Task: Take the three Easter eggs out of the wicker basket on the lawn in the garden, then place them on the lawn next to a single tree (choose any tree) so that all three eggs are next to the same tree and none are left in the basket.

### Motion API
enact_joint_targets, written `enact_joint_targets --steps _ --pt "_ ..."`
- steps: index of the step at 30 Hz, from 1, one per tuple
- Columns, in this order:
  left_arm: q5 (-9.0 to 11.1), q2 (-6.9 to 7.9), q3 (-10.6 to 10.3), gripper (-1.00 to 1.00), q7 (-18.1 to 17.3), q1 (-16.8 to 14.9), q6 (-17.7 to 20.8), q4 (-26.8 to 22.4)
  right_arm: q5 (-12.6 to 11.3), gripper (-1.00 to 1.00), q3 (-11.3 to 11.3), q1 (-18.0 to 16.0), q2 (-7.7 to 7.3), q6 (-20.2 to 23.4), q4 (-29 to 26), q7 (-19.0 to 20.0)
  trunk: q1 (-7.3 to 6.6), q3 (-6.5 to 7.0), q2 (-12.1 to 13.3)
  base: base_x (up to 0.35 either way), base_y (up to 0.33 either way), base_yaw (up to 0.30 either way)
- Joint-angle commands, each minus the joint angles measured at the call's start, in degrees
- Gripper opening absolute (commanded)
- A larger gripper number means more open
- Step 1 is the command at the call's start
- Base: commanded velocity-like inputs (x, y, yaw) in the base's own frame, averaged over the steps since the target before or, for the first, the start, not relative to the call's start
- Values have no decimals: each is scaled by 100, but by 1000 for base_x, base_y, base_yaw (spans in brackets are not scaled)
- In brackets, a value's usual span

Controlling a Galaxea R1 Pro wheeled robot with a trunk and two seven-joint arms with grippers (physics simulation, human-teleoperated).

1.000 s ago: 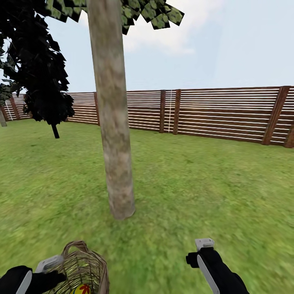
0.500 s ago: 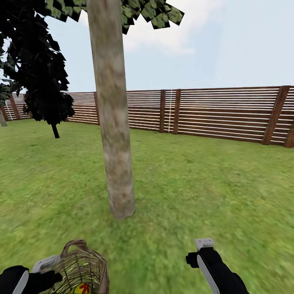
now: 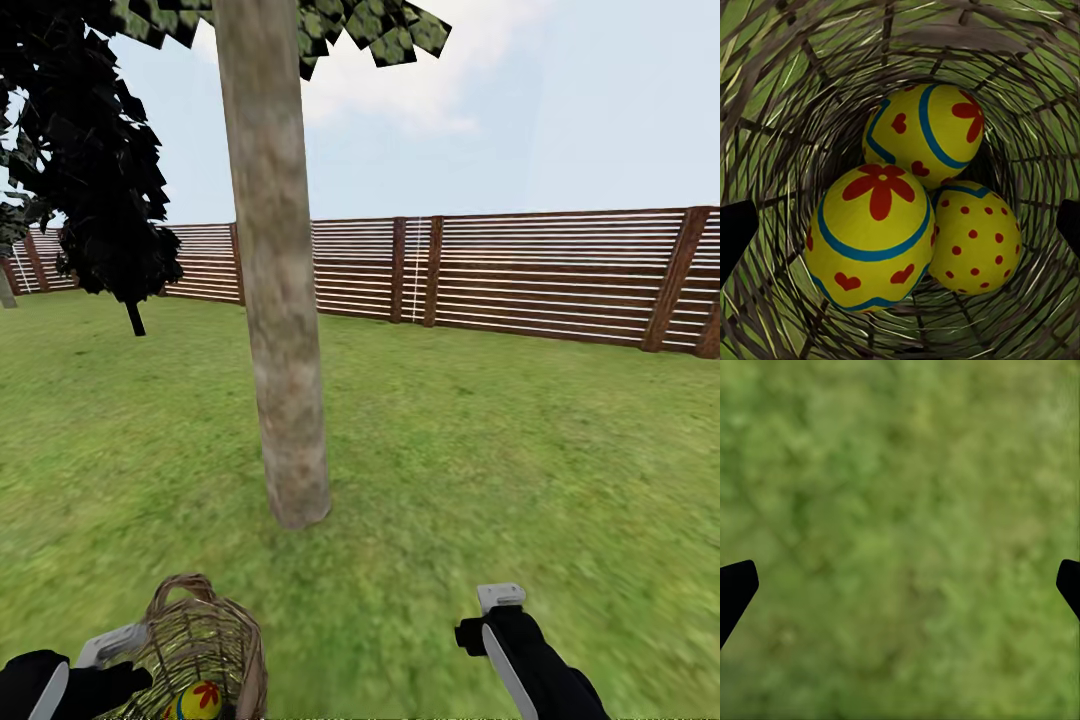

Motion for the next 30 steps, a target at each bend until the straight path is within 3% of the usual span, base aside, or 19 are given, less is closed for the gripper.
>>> enact_joint_targets --steps 1,16,30 --pt "-23 0 12 100 -40 -4 26 -4 -57 100 27 -4 -5 18 -6 -54 21 -25 -44 0 0 0" --pt "-23 10 12 100 -41 -4 26 -13 -53 100 29 -4 -2 21 -6 -53 351 -294 -646 0 0 0" --pt "-15 2 12 100 -34 -4 18 -4 -53 100 34 -4 -2 16 -6 -53 387 -604 -664 0 0 0"
